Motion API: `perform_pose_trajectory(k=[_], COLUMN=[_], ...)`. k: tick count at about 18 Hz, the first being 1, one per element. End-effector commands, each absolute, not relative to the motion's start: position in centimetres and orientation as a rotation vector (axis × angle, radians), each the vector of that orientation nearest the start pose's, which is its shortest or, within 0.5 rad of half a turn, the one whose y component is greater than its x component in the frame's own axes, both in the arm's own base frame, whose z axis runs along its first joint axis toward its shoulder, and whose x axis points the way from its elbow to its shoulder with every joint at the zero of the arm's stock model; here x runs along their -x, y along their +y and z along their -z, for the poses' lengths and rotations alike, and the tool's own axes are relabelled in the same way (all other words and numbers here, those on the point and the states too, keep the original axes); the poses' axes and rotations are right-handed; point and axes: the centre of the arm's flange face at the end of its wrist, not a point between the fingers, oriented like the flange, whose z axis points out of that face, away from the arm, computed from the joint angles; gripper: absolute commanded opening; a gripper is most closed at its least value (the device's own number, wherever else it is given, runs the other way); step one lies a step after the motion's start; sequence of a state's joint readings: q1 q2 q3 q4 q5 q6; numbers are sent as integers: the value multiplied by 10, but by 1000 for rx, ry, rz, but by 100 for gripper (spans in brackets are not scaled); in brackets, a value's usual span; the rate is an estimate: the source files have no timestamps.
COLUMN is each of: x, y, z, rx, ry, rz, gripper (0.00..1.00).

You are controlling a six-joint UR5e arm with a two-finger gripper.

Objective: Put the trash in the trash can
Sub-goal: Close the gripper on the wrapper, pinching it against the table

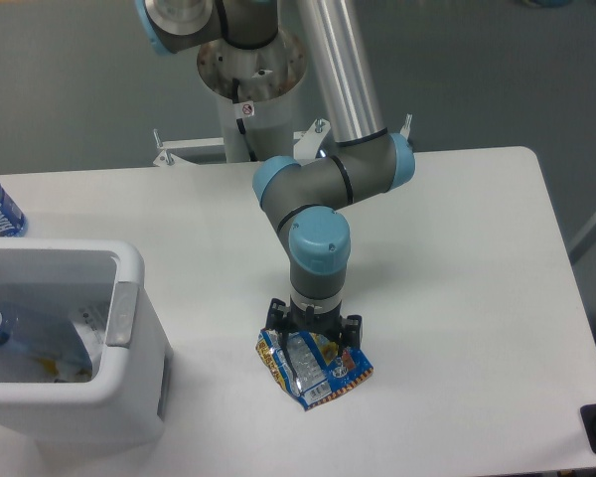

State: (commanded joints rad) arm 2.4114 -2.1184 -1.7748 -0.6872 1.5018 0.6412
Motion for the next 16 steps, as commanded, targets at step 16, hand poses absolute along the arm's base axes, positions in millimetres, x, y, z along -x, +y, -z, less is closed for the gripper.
perform_pose_trajectory(k=[16], x=[366], y=[515], z=[-173], rx=[2985], ry=[-306], rz=[-55], gripper=[62])
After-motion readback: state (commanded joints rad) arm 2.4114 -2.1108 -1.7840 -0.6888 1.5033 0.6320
